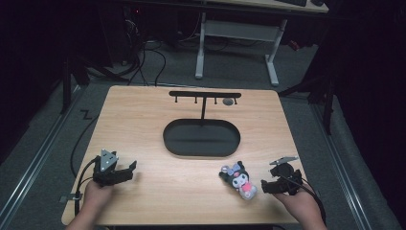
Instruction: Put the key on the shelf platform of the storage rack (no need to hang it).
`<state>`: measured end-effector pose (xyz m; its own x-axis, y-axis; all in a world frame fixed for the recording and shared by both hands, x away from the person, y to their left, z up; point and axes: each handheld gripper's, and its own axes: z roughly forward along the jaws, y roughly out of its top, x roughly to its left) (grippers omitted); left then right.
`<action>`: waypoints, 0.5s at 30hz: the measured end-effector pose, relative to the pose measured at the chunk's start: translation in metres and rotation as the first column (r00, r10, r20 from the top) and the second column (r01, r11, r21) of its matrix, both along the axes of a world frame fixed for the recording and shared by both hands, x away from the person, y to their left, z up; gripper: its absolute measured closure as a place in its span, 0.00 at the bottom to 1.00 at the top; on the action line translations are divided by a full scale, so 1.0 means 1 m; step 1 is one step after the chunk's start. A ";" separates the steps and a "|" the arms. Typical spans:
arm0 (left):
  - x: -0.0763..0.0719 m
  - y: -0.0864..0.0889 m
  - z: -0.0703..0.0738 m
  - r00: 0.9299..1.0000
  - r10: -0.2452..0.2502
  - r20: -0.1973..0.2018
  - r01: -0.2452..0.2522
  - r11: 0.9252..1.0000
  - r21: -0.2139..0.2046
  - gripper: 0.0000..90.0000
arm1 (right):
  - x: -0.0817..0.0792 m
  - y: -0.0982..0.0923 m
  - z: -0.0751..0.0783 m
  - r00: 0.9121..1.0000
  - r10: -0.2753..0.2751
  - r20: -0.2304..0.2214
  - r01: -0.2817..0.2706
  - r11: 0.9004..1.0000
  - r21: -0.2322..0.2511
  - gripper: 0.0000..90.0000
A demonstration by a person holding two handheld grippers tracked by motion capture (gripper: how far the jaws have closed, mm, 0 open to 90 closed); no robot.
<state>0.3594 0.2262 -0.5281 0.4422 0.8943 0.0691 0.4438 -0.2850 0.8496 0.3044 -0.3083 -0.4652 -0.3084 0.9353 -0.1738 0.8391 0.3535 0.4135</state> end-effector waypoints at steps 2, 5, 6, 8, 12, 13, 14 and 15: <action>0.000 0.000 0.000 1.000 -0.001 0.002 0.001 1.000 0.002 0.17 | 0.001 0.002 0.000 1.000 0.009 -0.021 -0.009 1.000 -0.012 0.19; 0.000 -0.001 0.000 1.000 -0.004 -0.003 0.004 1.000 0.004 0.17 | 0.002 0.004 0.001 0.998 0.033 -0.056 -0.034 0.999 -0.027 0.19; 0.000 -0.001 0.000 1.000 -0.004 -0.003 0.004 1.000 0.004 0.17 | 0.002 0.004 0.001 0.998 0.033 -0.056 -0.034 0.999 -0.027 0.19; 0.001 -0.001 0.000 1.000 -0.002 -0.002 0.002 1.000 0.008 0.17 | 0.002 0.005 0.003 0.995 0.047 -0.085 -0.050 0.998 -0.032 0.20; 0.001 -0.002 0.000 1.000 -0.003 -0.003 0.003 1.000 0.011 0.17 | 0.003 0.008 0.005 0.990 0.058 -0.126 -0.064 0.997 -0.042 0.21; 0.001 -0.001 0.000 1.000 -0.003 -0.006 0.003 1.000 0.010 0.17 | 0.004 0.008 0.005 0.989 0.065 -0.135 -0.072 0.996 -0.044 0.22; 0.001 -0.001 0.000 1.000 -0.003 -0.007 0.003 1.000 0.009 0.17 | 0.004 0.009 0.006 0.987 0.063 -0.147 -0.070 0.996 -0.048 0.22; 0.001 -0.001 0.000 1.000 -0.001 -0.006 0.001 1.000 0.008 0.17 | 0.004 0.009 0.006 0.986 0.062 -0.154 -0.069 0.997 -0.044 0.22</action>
